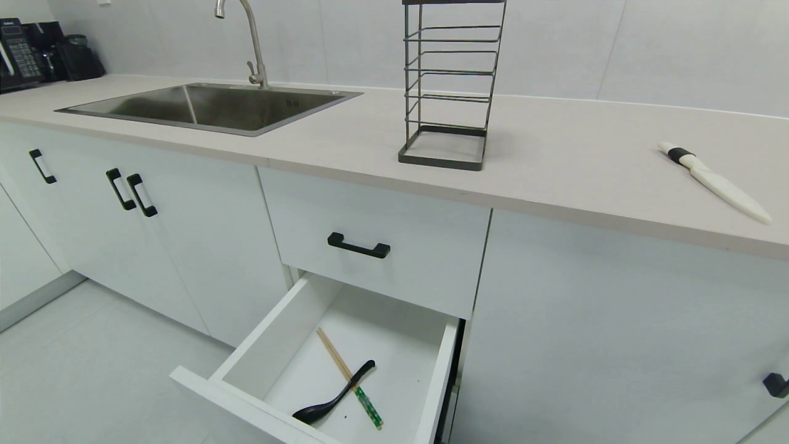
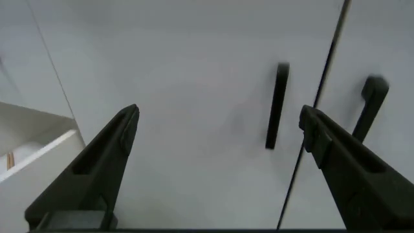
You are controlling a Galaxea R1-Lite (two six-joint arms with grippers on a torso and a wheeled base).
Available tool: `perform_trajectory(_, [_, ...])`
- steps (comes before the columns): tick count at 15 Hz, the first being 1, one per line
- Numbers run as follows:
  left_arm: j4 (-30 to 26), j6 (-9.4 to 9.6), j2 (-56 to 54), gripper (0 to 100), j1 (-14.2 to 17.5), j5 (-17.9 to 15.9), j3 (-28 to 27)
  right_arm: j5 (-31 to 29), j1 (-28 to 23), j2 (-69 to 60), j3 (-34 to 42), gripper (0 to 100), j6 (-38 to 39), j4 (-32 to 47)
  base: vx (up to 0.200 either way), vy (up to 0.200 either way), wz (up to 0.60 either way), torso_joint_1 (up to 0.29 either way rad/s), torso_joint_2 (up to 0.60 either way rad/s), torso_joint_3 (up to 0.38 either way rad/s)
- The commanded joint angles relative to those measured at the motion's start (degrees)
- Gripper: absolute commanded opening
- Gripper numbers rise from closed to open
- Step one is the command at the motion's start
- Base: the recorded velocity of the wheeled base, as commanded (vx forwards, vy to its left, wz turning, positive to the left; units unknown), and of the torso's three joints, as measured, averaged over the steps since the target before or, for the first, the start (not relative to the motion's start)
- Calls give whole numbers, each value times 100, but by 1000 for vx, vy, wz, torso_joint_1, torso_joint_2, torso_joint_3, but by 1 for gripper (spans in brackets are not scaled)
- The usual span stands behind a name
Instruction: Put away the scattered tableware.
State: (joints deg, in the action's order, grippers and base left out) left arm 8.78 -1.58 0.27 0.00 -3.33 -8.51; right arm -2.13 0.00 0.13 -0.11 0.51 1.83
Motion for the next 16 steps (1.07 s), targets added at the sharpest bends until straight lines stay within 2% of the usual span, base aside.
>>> perform_trajectory(1, [-368, -228, 87, 100, -35, -326, -318, -24, 0, -13, -7, 100, 2, -148, 0, 0, 0, 0, 0, 0])
perform_trajectory(2, [-983, -325, 342, 100, -62, -836, -696, -24, 0, -13, -7, 100, 2, -148, 0, 0, 0, 0, 0, 0])
perform_trajectory(3, [-1326, -351, 597, 100, -62, -1073, -898, -24, 0, -13, -7, 100, 2, -148, 0, 0, 0, 0, 0, 0])
perform_trajectory(5, [-1783, -413, 1599, 100, -97, -1733, -1267, -24, 0, -13, -7, 100, 2, -148, 0, 0, 0, 0, 0, 0])
perform_trajectory(6, [-1792, -404, 2135, 100, -97, -1882, -1346, -24, 0, -13, -7, 100, 2, -148, 0, 0, 0, 0, 0, 0])
perform_trajectory(8, [-1792, -369, 3260, 100, -149, -1944, -1338, -24, 0, -13, -7, 100, 2, -148, 0, 0, 0, 0, 0, 0])
perform_trajectory(11, [-1748, -360, 4122, 100, -246, -1952, -1012, -24, 0, -13, -7, 100, 2, -148, 0, 0, 0, 0, 0, 0])
perform_trajectory(12, [-1748, -342, 4420, 100, -527, -1961, -881, -24, 0, -13, -7, 100, 2, -148, 0, 0, 0, 0, 0, 0])
perform_trajectory(13, [-1730, -351, 4798, 100, -940, -1961, -793, -24, 0, -13, -7, 100, 2, -148, 0, 0, 0, 0, 0, 0])
perform_trajectory(14, [-1704, -342, 5106, 100, -1151, -1952, -757, -24, 0, -13, -7, 100, 2, -148, 0, 0, 0, 0, 0, 0])
perform_trajectory(16, [-1423, -325, 5704, 100, -1371, -1944, -705, -24, 0, -13, -7, 100, 2, -148, 0, 0, 0, 0, 0, 0])
